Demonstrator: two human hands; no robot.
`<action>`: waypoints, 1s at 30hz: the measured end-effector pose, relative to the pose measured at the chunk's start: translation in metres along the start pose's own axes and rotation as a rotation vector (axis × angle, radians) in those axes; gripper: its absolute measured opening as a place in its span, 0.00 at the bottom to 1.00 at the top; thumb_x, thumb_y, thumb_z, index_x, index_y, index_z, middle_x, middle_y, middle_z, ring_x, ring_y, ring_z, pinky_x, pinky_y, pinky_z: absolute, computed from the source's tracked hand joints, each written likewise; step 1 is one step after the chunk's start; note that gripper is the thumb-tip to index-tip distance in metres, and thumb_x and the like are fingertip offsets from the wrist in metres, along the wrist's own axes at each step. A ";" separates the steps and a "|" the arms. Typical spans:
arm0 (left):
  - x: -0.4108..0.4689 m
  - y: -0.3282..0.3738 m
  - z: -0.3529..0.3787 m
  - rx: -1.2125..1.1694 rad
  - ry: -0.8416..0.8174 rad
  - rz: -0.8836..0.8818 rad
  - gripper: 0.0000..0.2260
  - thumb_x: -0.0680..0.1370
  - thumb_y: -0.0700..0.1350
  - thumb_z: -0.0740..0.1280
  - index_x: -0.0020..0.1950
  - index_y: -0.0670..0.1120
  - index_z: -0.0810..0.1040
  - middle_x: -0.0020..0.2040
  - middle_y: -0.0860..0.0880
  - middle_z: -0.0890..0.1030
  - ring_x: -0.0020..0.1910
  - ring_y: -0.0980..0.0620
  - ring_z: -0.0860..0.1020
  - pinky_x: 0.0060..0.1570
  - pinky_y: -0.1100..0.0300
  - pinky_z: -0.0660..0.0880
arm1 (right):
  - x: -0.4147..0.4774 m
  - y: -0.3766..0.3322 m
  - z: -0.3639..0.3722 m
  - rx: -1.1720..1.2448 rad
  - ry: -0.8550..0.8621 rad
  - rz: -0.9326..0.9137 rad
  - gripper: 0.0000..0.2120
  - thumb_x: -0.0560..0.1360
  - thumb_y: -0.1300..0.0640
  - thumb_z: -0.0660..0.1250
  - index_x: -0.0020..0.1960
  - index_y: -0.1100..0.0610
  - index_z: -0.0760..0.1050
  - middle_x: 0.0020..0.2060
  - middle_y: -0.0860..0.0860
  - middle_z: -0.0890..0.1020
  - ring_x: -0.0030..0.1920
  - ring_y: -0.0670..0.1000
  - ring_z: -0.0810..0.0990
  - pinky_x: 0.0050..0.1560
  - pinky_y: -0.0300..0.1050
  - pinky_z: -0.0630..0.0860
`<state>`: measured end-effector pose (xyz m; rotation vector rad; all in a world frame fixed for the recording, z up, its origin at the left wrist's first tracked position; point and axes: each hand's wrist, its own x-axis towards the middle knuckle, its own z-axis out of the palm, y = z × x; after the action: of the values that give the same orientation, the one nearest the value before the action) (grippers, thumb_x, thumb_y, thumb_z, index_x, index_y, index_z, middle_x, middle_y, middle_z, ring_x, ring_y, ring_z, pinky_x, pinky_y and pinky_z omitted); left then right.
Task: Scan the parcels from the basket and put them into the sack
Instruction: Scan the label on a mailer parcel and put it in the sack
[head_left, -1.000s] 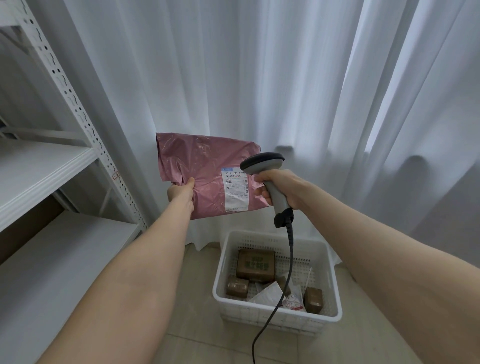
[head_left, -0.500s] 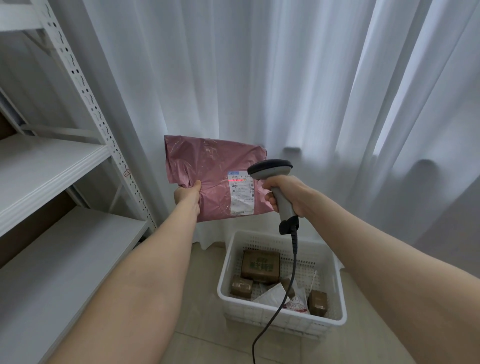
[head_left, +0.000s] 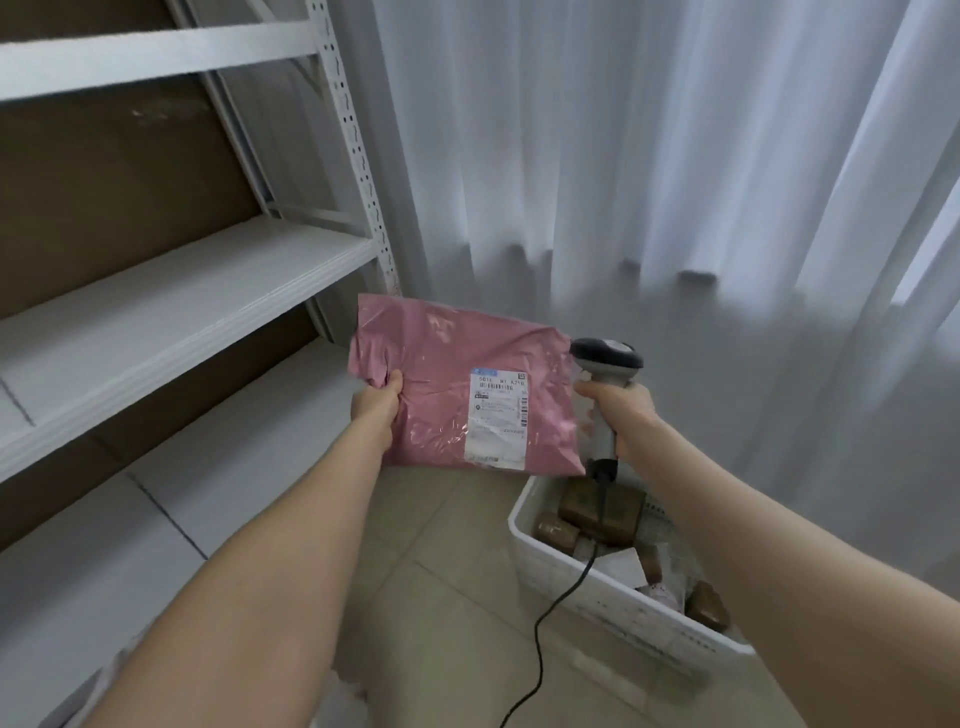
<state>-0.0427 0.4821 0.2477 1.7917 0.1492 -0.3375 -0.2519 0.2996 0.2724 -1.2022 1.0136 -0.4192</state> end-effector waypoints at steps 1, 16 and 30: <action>-0.006 -0.010 -0.021 0.011 0.030 -0.011 0.24 0.78 0.54 0.66 0.67 0.40 0.72 0.59 0.46 0.77 0.59 0.43 0.75 0.57 0.56 0.70 | -0.007 0.011 0.007 -0.021 -0.006 0.007 0.13 0.72 0.61 0.73 0.54 0.61 0.74 0.36 0.55 0.77 0.34 0.53 0.77 0.35 0.46 0.75; -0.083 -0.090 -0.284 -0.023 0.011 -0.239 0.35 0.63 0.50 0.80 0.66 0.44 0.72 0.58 0.42 0.80 0.55 0.41 0.79 0.60 0.42 0.74 | -0.141 0.132 0.167 -0.242 -0.404 0.131 0.20 0.70 0.67 0.74 0.60 0.67 0.76 0.49 0.60 0.81 0.49 0.58 0.80 0.60 0.59 0.76; -0.036 -0.266 -0.493 -0.189 0.327 -0.608 0.09 0.80 0.43 0.62 0.58 0.41 0.75 0.51 0.42 0.77 0.46 0.45 0.77 0.47 0.54 0.74 | -0.239 0.258 0.353 -0.348 -0.391 0.192 0.10 0.75 0.66 0.68 0.56 0.63 0.75 0.46 0.56 0.79 0.43 0.52 0.79 0.48 0.45 0.77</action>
<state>-0.0774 1.0268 0.1171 1.5712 0.9374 -0.4378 -0.1450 0.7688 0.1434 -1.4121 0.8684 0.1491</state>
